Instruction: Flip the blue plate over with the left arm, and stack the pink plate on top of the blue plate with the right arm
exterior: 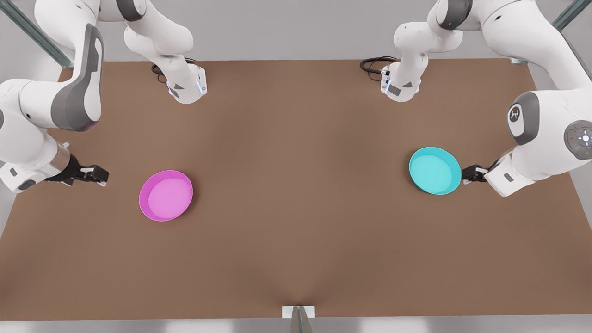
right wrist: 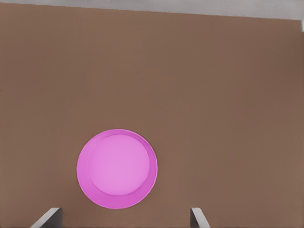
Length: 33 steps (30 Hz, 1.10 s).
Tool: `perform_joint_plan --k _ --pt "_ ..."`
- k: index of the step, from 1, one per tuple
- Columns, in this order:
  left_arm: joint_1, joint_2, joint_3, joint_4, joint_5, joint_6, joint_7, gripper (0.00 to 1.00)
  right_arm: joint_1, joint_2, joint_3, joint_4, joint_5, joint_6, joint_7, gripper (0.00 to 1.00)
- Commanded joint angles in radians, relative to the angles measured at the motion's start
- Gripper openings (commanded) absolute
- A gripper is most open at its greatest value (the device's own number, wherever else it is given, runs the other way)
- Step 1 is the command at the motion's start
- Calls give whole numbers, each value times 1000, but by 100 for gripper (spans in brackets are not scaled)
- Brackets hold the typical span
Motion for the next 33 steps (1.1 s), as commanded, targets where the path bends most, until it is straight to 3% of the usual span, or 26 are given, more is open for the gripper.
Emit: perform_joint_plan --k 1,3,4,6,9,11,18,27,29,30,33 --pt "0 0 0 0 0 0 0 100 1 0 0 0 0 0 0 100" --pt "6 18 24 -9 -16 -23 9 100 -4 0 0 0 -2 2 -8 100" --pt "11 20 75 -69 -124 -31 20 100 -1 0 0 2 -11 6 -8 100" --pt "12 32 256 -222 -366 1 310 100 -2 -2 0 0 -11 3 -8 100" --pt "20 38 313 -394 -374 129 558 100 -4 -9 0 0 -11 -8 -6 100" --pt "23 80 364 -416 -382 161 681 100 -2 -9 0 -2 -11 -6 -6 100" --pt "97 262 373 -416 -412 196 746 100 -1 -5 0 -3 -12 -1 0 100" --pt "110 383 364 -417 -449 247 753 100 1 0 0 -3 -12 5 2 100" --pt "109 390 361 -417 -449 245 753 67 1 1 0 -3 -12 5 2 100" --pt "109 393 354 -416 -449 245 753 57 -1 3 0 -3 -11 5 2 100" --pt "109 402 347 -416 -449 245 755 46 1 6 0 -3 -11 6 2 100"
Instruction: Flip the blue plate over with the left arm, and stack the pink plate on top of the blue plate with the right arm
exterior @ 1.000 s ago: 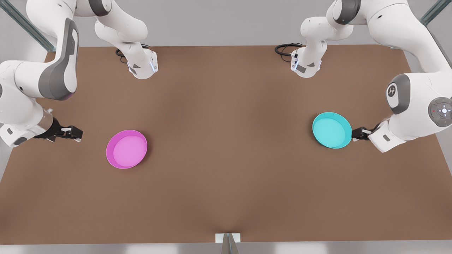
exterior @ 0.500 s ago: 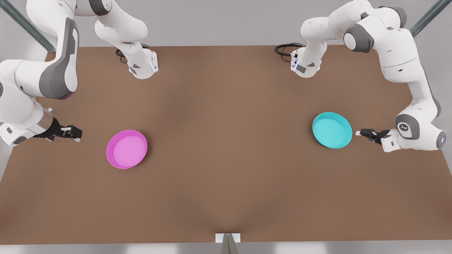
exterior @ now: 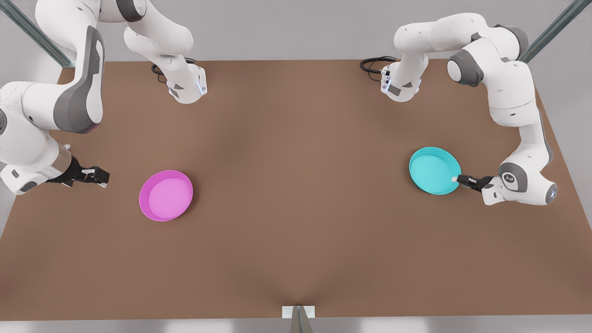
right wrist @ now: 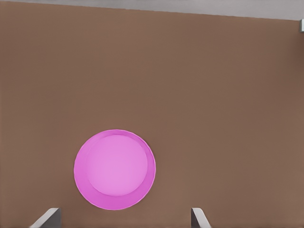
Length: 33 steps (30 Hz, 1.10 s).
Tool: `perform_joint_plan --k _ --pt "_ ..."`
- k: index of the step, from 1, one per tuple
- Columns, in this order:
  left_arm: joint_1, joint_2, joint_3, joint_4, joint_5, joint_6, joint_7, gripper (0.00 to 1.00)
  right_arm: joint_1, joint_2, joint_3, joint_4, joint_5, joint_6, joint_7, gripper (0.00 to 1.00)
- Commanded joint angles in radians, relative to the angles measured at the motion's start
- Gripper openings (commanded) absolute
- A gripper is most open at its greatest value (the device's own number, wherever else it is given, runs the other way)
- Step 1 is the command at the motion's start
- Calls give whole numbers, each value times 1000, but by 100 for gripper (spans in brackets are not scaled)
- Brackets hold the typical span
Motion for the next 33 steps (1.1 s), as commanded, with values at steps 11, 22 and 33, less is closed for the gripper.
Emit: perform_joint_plan --k 11,22,33 --pt "0 28 -2 8 -1 0 0 34 0 -2 0 0 0 -2 0 100" --pt "0 35 -5 11 -1 -9 -2 21 -2 3 0 0 5 0 0 100" --pt "-63 -18 -2 71 11 -107 -87 21 20 -22 0 -26 -2 34 0 100"
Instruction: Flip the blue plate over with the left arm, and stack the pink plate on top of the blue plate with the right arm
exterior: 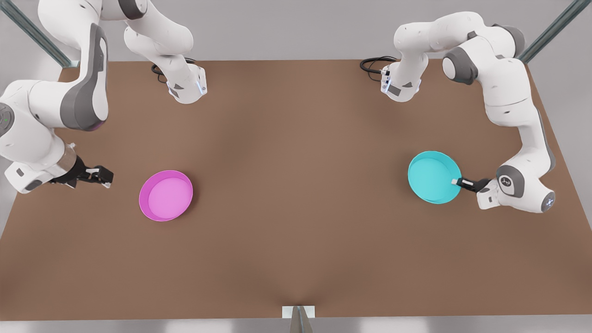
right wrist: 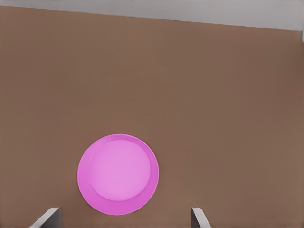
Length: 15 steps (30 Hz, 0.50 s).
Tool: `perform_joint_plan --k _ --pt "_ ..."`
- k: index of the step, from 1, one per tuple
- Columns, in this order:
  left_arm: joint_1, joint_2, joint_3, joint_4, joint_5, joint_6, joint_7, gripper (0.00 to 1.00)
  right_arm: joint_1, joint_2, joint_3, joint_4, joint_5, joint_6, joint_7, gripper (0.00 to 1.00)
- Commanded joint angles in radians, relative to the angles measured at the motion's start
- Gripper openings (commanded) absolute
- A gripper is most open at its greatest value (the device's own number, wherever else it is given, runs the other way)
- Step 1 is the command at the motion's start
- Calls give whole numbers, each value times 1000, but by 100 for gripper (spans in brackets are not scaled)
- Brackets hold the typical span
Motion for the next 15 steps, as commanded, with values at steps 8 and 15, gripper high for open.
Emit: perform_joint_plan --k 8,15 --pt "-154 -67 3 99 59 -57 -233 21 -12 4 0 -3 3 1 -10 100" --pt "-311 -124 5 156 171 -79 -413 21 -13 6 -2 -3 3 0 -11 100"
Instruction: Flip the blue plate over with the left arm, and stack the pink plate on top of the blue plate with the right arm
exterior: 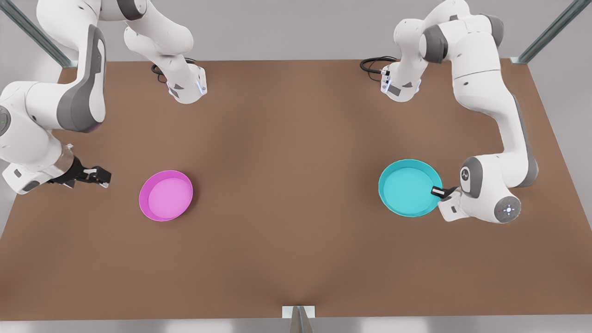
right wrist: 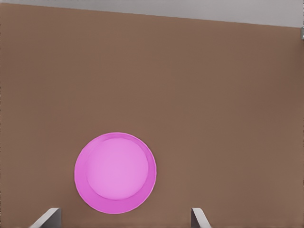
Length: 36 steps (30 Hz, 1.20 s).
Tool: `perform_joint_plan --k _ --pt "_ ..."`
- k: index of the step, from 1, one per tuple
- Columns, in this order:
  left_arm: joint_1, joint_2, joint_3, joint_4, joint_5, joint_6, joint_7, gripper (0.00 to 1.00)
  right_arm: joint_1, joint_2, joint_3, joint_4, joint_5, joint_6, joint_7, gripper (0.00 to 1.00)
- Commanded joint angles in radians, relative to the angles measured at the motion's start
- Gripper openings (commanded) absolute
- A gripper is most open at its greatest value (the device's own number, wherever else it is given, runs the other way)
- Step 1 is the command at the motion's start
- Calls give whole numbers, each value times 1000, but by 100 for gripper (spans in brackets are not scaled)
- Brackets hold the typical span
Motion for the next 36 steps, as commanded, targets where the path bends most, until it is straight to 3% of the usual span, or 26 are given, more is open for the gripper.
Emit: perform_joint_plan --k 1,9,22,30,36 --pt "-7 -3 0 1 -2 -3 -8 21 0 0 0 0 0 0 0 100" --pt "-181 -15 2 62 141 -13 -180 21 0 4 0 -2 0 2 0 100" --pt "-543 19 -3 99 692 -24 -431 21 0 -1 0 -2 0 0 0 100" --pt "-732 100 -3 97 925 -148 -664 21 3 -7 -3 2 11 8 -26 100" --pt "-808 164 -3 96 1064 -231 -766 21 16 -27 78 -5 12 -35 -100 100"
